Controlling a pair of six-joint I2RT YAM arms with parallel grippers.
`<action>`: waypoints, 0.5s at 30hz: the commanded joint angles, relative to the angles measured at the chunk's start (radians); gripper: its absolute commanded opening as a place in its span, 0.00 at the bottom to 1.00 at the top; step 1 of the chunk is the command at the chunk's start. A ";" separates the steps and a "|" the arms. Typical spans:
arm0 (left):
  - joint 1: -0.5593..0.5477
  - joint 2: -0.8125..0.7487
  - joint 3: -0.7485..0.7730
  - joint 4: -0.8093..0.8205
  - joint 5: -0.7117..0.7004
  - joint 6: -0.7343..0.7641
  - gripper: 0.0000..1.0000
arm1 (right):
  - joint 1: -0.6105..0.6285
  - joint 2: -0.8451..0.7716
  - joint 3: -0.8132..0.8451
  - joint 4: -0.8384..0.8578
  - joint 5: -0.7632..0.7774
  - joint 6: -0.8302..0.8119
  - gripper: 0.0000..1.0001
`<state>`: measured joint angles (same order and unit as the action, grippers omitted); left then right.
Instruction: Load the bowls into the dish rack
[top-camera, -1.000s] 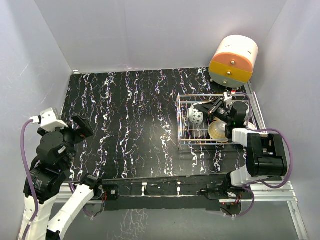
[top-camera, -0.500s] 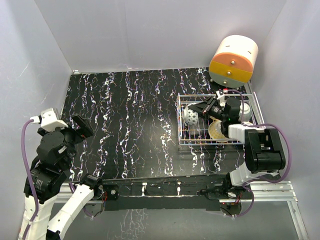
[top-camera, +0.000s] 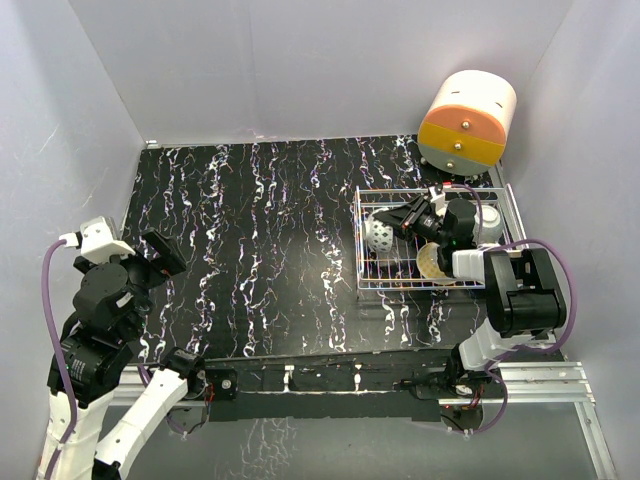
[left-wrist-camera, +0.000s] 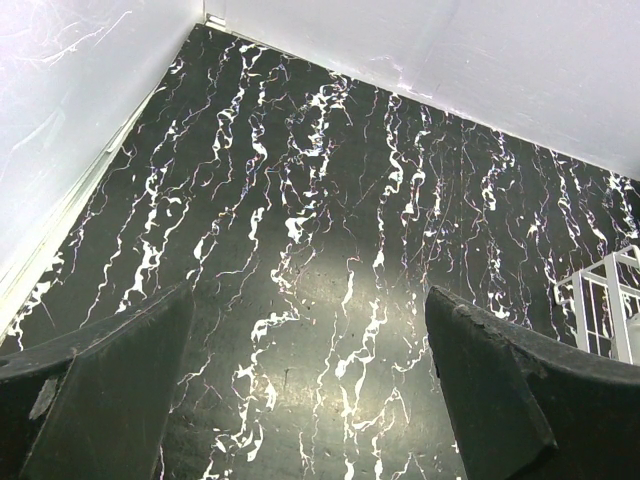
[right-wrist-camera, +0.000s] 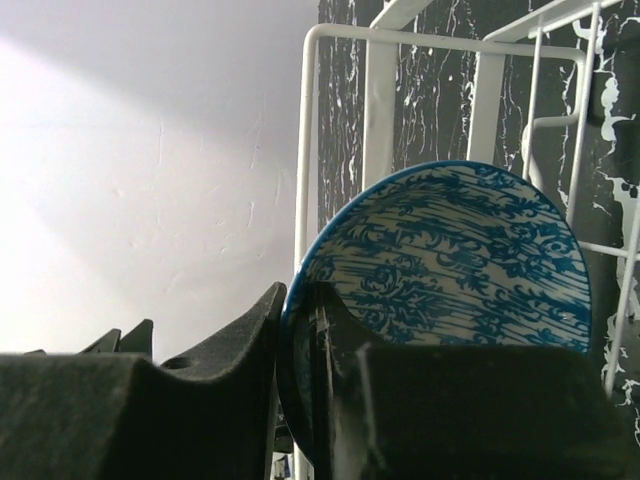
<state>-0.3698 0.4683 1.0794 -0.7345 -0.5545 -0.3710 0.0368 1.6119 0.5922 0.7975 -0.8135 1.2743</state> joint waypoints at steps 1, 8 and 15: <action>-0.005 -0.001 0.011 -0.003 -0.014 0.001 0.97 | 0.003 -0.033 -0.012 -0.041 0.033 -0.040 0.22; -0.004 -0.006 0.011 -0.006 -0.014 0.001 0.97 | -0.015 -0.070 -0.011 -0.158 0.074 -0.086 0.36; -0.004 -0.009 0.015 -0.016 -0.017 0.001 0.97 | -0.055 -0.099 -0.032 -0.190 0.085 -0.100 0.38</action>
<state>-0.3698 0.4679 1.0794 -0.7422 -0.5587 -0.3710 0.0101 1.5562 0.5758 0.6453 -0.7574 1.2110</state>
